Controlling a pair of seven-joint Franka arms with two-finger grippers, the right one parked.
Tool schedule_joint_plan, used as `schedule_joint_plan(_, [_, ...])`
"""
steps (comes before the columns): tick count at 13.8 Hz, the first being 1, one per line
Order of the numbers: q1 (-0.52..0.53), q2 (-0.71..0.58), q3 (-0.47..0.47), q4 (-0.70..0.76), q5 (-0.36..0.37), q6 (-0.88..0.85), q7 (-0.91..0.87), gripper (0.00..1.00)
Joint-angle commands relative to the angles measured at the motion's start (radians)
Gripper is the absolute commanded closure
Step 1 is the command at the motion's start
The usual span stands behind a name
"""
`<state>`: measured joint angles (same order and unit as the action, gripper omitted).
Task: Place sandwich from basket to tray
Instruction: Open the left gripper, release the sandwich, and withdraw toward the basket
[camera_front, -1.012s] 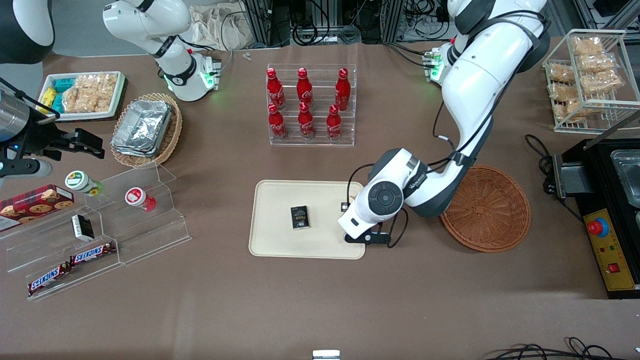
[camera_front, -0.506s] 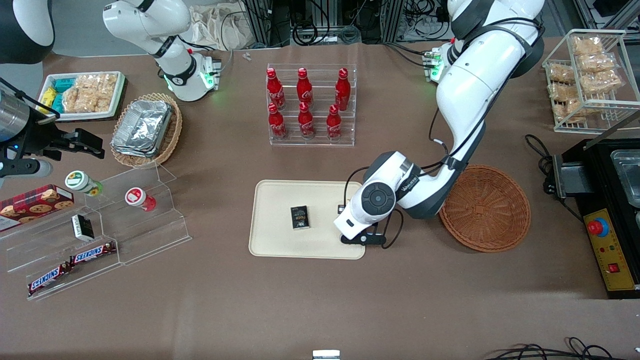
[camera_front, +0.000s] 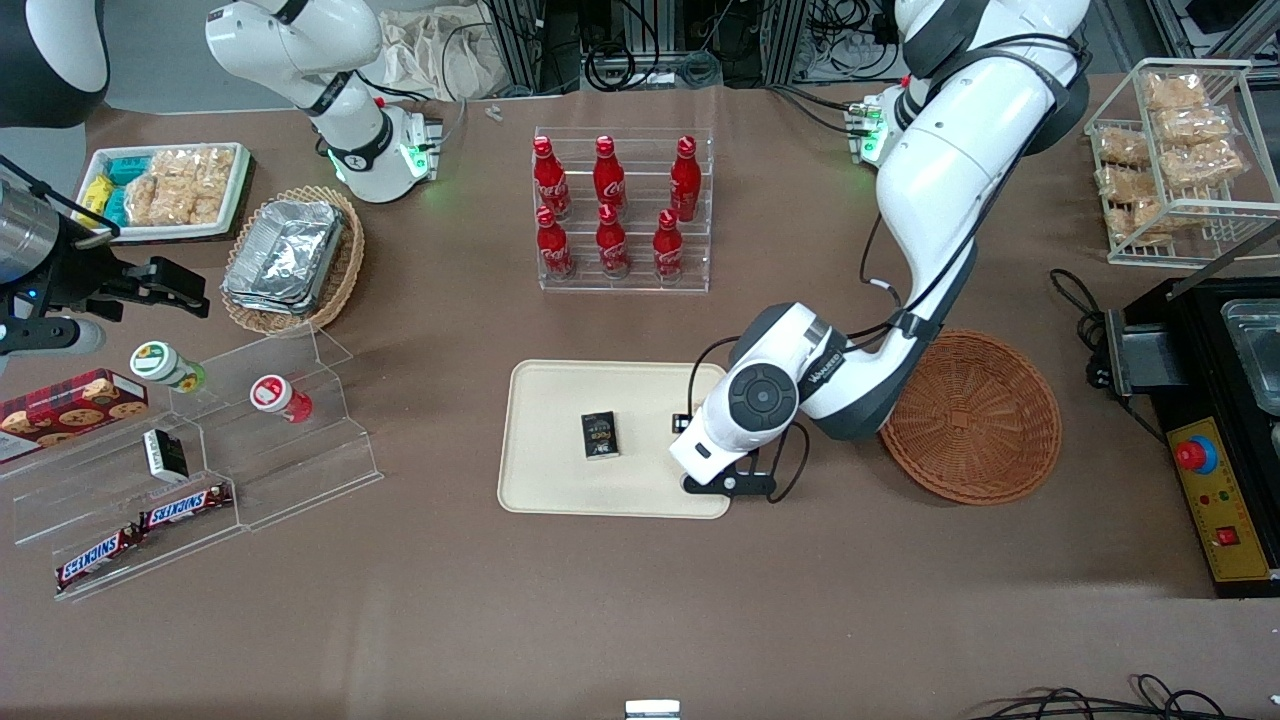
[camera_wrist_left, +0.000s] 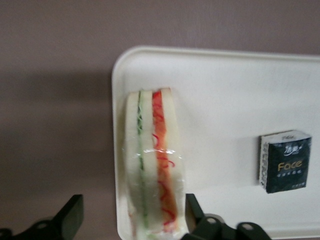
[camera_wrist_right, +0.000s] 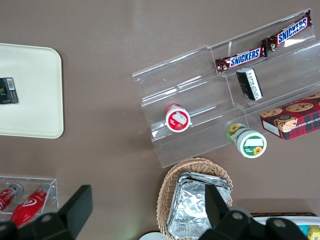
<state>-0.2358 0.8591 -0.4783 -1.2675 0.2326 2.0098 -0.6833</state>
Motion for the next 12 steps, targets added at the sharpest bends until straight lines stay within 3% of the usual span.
schedule_joint_plan(1, [0.088,-0.113,-0.006,-0.009,0.004,-0.113,-0.007,0.01])
schedule_joint_plan(3, [0.104,-0.198,0.001,-0.012,0.017,-0.250,0.013,0.01])
schedule_joint_plan(5, [0.205,-0.259,-0.008,-0.024,-0.002,-0.307,0.066,0.01])
schedule_joint_plan(7, [0.263,-0.357,0.007,-0.073,-0.106,-0.373,0.234,0.01])
schedule_joint_plan(12, [0.263,-0.642,0.252,-0.359,-0.180,-0.336,0.568,0.01])
